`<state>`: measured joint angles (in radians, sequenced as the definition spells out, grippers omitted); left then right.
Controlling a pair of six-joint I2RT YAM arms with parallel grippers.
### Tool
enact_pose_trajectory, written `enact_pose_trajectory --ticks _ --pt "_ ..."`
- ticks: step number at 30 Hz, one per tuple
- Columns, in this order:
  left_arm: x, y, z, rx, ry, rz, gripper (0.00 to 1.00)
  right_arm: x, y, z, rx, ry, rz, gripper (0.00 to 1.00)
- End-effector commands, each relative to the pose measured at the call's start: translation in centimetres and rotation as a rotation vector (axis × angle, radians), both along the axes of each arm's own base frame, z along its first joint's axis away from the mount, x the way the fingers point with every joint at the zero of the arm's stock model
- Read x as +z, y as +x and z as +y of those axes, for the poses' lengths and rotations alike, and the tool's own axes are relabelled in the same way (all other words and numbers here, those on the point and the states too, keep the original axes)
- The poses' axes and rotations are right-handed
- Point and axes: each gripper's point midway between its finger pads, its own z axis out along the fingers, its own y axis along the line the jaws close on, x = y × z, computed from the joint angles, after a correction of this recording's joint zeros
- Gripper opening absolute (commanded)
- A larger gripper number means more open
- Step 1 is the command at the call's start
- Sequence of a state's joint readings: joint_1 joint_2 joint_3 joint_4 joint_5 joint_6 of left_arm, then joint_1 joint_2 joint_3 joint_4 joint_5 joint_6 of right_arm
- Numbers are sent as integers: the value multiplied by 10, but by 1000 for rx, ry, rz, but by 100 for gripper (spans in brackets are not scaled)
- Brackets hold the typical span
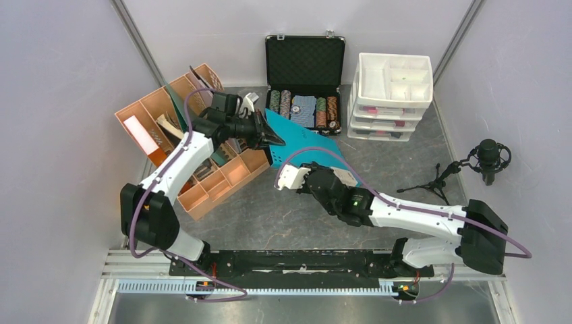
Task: Organize the desk
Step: Pick up the folder from the center of the board.
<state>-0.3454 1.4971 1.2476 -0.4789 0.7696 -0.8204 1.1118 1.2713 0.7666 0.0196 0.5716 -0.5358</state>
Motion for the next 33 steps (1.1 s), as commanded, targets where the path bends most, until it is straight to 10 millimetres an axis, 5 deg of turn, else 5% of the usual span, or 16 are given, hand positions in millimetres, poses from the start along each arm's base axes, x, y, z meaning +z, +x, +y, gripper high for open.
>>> enact_pose_trajectory --ticks 1,5,8,12,25,33 --pt "65 -14 -2 -171 -51 -265 19 67 14 -11 -73 114 -101 22" --pt "89 -13 4 -221 -27 -389 45 98 14 -18 -64 142 -129 0" --pt "110 -9 16 -223 17 -488 76 116 14 -19 -43 183 -131 0" --pt "140 -12 37 -211 108 -650 99 143 11 -18 -6 245 -123 0" --pt "191 -24 121 67 486 -949 100 264 -29 39 342 540 0 0" --pt "234 -25 188 350 767 -1029 100 304 -19 85 418 667 57 0"
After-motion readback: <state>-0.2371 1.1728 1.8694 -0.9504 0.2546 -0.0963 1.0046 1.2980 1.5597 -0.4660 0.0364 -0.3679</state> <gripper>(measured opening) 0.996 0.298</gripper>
